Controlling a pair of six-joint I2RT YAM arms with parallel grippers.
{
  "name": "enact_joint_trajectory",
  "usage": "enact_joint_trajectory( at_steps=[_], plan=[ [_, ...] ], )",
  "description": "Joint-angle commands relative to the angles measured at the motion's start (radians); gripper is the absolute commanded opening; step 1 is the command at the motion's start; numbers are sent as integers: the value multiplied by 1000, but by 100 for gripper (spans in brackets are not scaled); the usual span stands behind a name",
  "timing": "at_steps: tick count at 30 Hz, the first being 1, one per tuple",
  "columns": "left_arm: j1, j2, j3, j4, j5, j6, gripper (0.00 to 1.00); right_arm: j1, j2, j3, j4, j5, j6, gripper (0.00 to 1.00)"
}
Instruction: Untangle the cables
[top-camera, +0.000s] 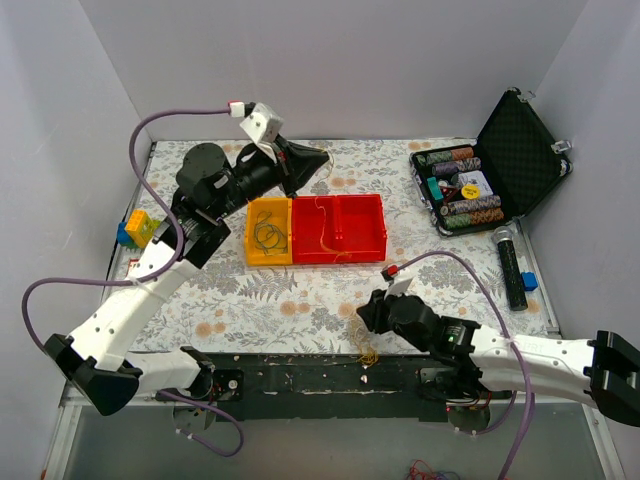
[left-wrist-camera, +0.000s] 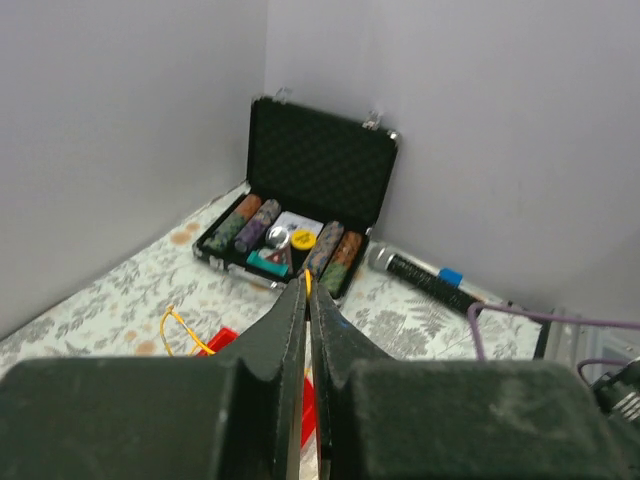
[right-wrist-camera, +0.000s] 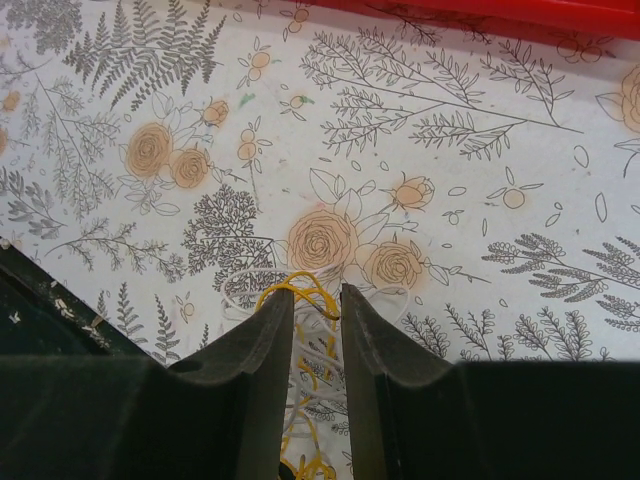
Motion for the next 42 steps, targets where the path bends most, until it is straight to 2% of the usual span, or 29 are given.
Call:
enact_joint_trajectory(
  at_steps=[1, 29, 42],
  plan=[
    [6, -44, -53, 35, -56, 85, 0, 4, -50, 41, -22, 39, -12, 34],
    [42, 34, -262, 210, -98, 188, 0, 4, -135, 9, -83, 82, 9, 32],
    [55, 53, -197, 243, -93, 209, 0, 6, -158, -9, -91, 88, 15, 32]
  ],
)
